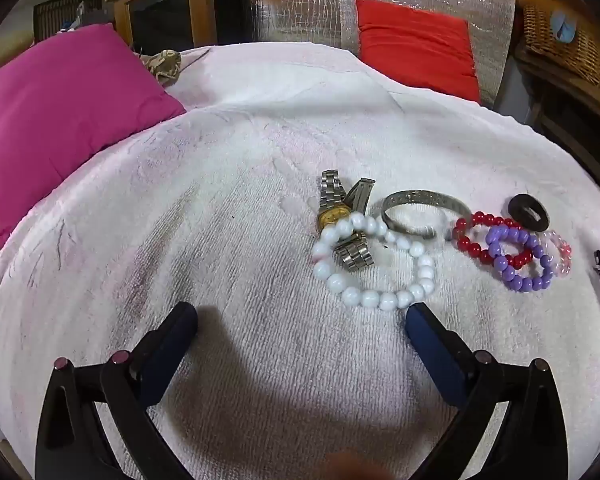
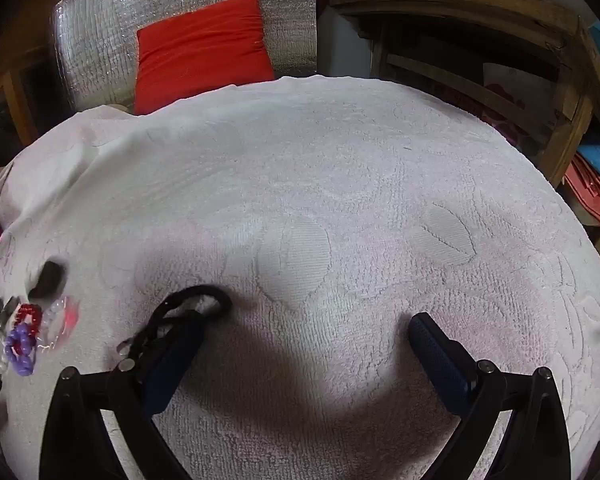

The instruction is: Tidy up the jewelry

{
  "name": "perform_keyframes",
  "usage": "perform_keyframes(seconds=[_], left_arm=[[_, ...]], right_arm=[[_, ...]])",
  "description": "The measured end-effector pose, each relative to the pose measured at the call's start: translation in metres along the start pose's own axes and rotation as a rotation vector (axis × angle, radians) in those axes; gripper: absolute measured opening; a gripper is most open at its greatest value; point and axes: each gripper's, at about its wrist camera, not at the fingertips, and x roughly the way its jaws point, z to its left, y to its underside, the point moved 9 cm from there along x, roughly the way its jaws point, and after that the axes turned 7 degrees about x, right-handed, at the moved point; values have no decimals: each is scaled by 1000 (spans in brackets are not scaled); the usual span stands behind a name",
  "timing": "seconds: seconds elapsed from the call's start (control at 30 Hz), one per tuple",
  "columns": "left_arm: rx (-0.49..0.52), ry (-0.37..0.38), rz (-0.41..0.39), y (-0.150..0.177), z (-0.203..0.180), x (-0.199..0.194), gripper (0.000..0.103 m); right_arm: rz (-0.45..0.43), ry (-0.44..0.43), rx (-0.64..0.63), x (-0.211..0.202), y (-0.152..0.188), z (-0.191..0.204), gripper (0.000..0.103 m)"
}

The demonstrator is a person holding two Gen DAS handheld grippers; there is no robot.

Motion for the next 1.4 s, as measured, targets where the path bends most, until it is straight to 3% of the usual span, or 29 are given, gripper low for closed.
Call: perform_keyframes(seconds=[0.1,0.2,0.83,0.9,0.93,0.97,1.0,1.03,1.07,1.17,1.27,1.4], left_arm=[[-7,-11,-4,2,11,-2,103],[48,-63,2,3,3,-4,103],[23,-81,11,3,-3,0,103],[52,-103,36,1,-4,-2,103],[52,-79,73,2,-4,-5,103],[16,-44,110,4,-5,-12,103],[-8,-15,101,4,-6,-26,103],[-9,-34,51,1,-6,-46,103],[23,-82,-6,-5,-5,-70,103],[176,-130,-149,-23,-19,-144,103],[207,-131,-235,-27,-25,-210,103],[220,-141,-292,-29,-28,-275,103]], right_arm=[[6,-7,6,1,0,0,103],[6,-7,7,1,0,0,103],[28,11,22,-13,13,1,103],[42,20,10,-23,24,3,103],[68,24,-6,-30,30,4,103],[103,19,-16,-37,36,6,103],[128,13,-22,-48,42,9,103],[123,2,-34,-64,45,12,103],[89,-11,-57,-84,46,16,103],[-26,-34,-145,-147,48,28,103],[-92,-52,-161,-203,47,34,103],[-141,-105,-138,-265,47,42,103]])
